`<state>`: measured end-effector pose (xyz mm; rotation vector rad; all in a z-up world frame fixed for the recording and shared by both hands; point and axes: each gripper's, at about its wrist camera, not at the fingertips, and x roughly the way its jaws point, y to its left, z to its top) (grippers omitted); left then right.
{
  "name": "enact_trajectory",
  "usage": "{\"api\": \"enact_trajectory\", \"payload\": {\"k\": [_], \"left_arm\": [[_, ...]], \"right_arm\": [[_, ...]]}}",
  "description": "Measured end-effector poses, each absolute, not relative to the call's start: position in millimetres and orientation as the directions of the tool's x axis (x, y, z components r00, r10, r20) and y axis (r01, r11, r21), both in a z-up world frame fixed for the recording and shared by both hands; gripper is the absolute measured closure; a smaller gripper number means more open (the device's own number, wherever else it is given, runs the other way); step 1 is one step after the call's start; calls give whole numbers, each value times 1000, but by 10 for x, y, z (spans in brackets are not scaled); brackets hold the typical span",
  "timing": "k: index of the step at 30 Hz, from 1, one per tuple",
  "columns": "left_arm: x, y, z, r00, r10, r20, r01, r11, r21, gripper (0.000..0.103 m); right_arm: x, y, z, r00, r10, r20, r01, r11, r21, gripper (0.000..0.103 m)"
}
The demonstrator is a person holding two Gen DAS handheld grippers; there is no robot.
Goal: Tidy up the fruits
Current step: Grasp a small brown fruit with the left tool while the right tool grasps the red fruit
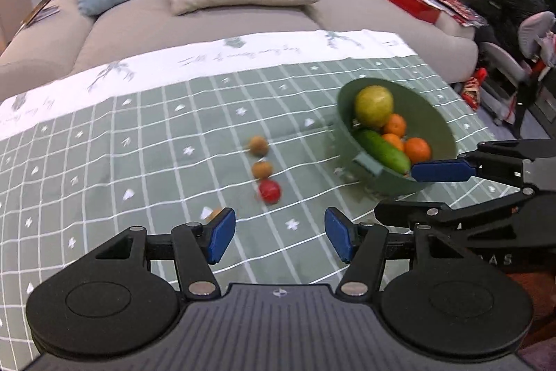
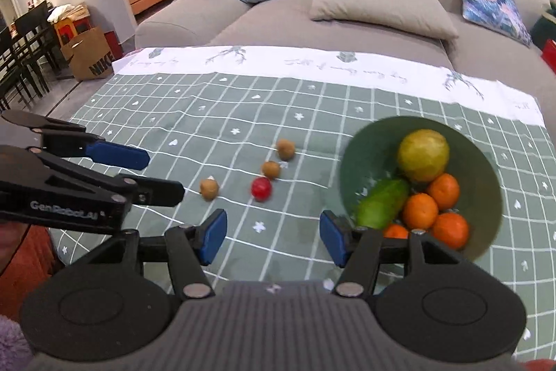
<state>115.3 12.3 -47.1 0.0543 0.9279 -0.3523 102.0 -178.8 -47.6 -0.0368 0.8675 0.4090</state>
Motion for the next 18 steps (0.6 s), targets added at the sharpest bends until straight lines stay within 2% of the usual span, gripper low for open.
{"api": "enact_trajectory", "payload": {"k": [2, 6, 9, 13, 18], "left_arm": [[1170, 179, -518, 554, -252, -793, 297, 950, -95, 34], [1231, 312, -610, 557, -245, -794, 247, 961, -123, 36], [1296, 394, -697, 540, -243, -806, 221, 965, -143, 39], [1392, 469, -839, 517, -235, -823, 183, 970, -162, 45], [1531, 502, -1041, 492, -235, -838, 157, 971, -181, 53]], "right_arm": [[1026, -1657, -512, 590, 319, -742, -379, 921, 94, 47], [1087, -1464, -599, 593, 318, -739, -413, 909, 60, 56], [1137, -1342, -671, 602, 318, -733, -436, 899, 32, 58], [1212, -1169, -835, 583, 311, -751, -490, 871, -20, 74], [1408, -1054, -1039, 550, 301, -779, -500, 866, -19, 74]]}}
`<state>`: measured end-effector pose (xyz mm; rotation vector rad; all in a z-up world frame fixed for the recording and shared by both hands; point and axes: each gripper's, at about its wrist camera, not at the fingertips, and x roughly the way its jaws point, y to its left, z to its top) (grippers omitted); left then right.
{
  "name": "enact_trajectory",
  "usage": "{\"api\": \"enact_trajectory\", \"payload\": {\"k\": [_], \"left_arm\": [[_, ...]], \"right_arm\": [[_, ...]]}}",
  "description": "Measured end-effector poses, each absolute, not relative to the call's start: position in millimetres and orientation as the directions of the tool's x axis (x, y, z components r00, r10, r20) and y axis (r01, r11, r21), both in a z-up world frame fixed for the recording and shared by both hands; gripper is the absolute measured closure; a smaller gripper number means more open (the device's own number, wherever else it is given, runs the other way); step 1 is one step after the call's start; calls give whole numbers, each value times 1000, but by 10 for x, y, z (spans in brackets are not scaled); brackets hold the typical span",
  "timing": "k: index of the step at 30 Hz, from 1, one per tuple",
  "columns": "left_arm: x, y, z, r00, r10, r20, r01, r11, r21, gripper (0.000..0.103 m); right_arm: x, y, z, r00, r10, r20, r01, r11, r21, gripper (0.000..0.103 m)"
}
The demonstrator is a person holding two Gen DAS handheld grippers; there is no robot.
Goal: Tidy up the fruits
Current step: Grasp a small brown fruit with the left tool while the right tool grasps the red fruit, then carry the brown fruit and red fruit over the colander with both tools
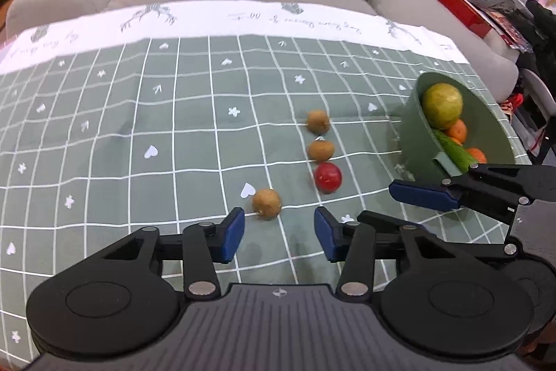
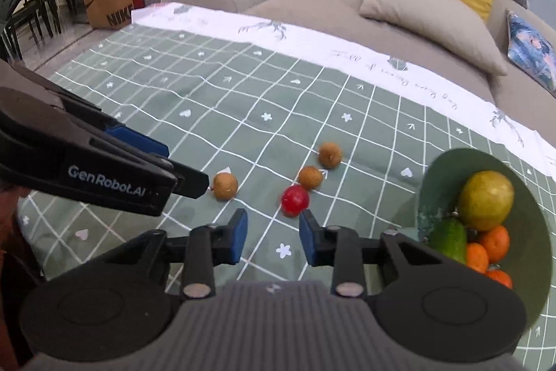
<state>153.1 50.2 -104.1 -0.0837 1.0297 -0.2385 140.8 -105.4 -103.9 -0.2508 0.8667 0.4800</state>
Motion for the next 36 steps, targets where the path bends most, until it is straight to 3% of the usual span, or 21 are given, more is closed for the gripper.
{"api": "enact_trajectory", "payload": {"k": [18, 24, 28, 36], "left_arm": [[1879, 551, -1470, 425, -263, -866, 74, 964, -256, 58], [1946, 529, -1528, 401, -263, -877, 59, 963, -262, 66], [1970, 527, -1552, 389, -265, -882, 54, 963, -265, 71], [1987, 501, -1561, 389, -264, -883, 55, 963, -263, 75]], "right_arm": [[1869, -912, -1493, 540, 252, -803, -518, 852, -81, 74], [1939, -892, -1571, 526, 249, -813, -517, 853, -74, 74], [1964, -893, -1595, 514, 254, -819, -516, 854, -59, 81], [1966, -895, -1607, 516, 253, -818, -516, 854, -61, 82]]}}
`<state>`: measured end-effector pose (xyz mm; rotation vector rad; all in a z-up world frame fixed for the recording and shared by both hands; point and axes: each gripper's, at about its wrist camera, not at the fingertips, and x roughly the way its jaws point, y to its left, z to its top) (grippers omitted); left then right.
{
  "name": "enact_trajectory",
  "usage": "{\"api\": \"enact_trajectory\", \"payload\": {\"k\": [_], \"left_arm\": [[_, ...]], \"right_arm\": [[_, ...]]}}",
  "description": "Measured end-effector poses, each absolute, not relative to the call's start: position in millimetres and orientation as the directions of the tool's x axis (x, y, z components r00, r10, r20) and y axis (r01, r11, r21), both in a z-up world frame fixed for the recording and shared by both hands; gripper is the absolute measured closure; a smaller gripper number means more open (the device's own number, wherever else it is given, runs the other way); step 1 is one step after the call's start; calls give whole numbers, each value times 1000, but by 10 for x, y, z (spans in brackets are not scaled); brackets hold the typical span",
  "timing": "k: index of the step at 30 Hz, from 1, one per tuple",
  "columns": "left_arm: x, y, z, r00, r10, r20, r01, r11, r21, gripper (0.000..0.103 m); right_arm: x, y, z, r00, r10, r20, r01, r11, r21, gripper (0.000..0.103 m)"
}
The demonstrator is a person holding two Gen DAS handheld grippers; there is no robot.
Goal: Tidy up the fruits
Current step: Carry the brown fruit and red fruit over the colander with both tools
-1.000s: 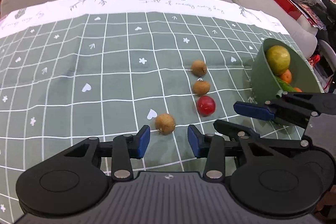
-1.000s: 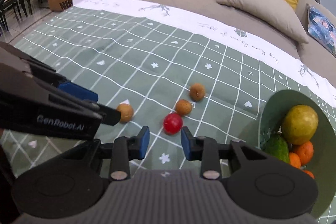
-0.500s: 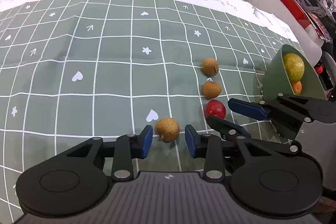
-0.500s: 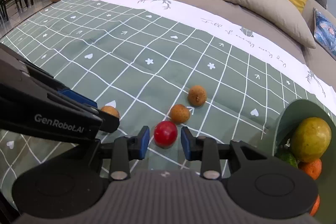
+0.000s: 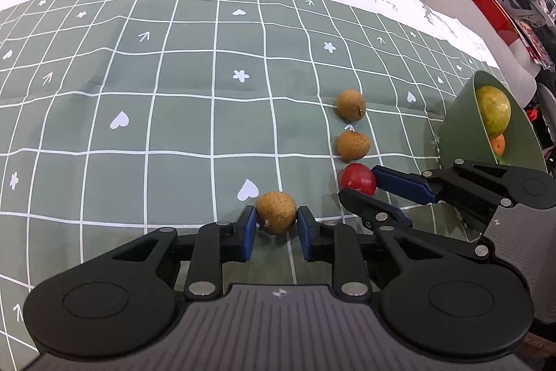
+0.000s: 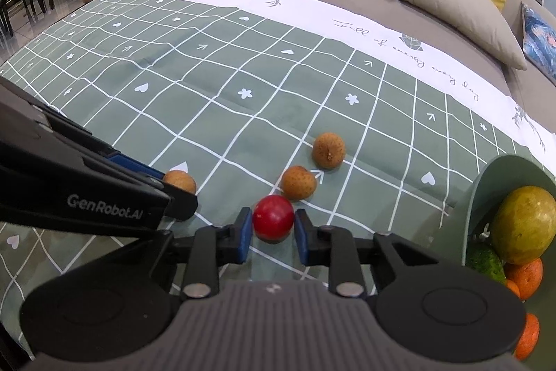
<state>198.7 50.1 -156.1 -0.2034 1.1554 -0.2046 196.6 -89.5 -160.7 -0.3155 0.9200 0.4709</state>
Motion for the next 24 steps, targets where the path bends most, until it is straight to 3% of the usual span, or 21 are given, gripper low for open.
{"api": "enact_trajectory", "payload": {"k": [24], "left_arm": [[1449, 77, -680, 493, -326, -807, 196, 945, -263, 76]], "right_arm": [[1289, -1534, -666, 622, 297, -724, -402, 915, 30, 82]]}}
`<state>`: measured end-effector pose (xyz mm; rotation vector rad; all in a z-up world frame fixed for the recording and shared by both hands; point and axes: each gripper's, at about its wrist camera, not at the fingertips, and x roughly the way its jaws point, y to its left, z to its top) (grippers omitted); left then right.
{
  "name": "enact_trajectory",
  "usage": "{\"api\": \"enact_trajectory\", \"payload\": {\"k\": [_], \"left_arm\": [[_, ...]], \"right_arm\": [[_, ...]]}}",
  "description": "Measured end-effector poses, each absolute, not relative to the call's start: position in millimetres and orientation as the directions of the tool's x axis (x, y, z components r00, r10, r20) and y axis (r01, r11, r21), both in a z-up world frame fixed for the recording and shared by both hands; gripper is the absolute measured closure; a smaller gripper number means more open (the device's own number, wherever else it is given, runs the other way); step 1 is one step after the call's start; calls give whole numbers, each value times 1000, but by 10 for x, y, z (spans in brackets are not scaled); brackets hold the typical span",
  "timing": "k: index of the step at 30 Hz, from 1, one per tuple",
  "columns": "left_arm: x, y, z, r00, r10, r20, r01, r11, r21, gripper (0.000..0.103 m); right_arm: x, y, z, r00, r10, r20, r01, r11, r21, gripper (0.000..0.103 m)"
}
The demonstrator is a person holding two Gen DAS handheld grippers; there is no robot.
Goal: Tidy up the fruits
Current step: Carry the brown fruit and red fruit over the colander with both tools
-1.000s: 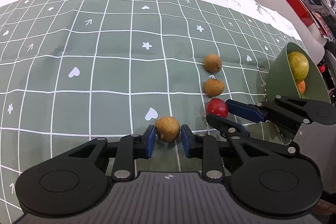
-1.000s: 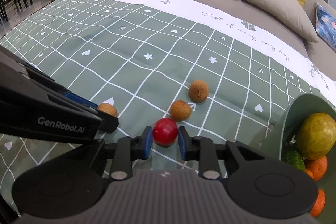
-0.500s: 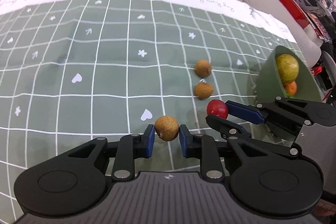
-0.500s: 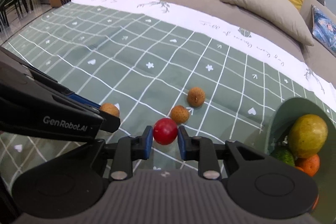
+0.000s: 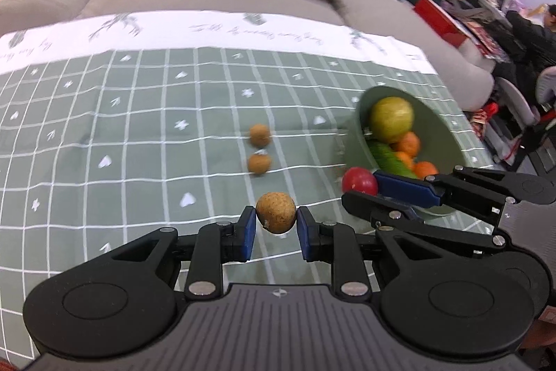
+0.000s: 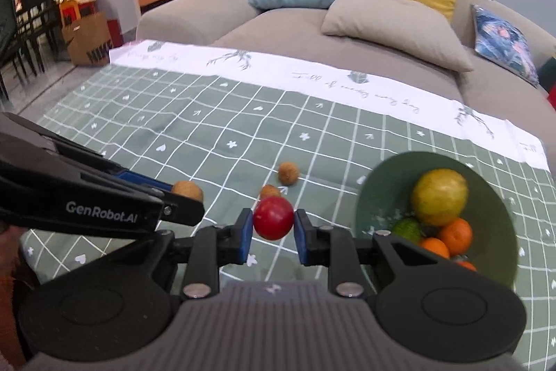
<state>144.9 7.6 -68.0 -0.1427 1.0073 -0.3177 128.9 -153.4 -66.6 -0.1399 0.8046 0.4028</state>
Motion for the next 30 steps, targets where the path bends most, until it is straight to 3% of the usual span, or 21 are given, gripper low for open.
{"api": "enact_trajectory", "payload": {"k": [16, 30], "left_arm": [[1671, -694, -562, 447, -397, -802, 361, 900, -244, 76], [2363, -1231, -705, 297, -373, -879, 420, 878, -230, 76]], "right_arm": [[1194, -2675, -527, 638, 196, -744, -201, 976, 85, 82], [1821, -3204, -853, 397, 213, -893, -184, 971, 149, 82]]}}
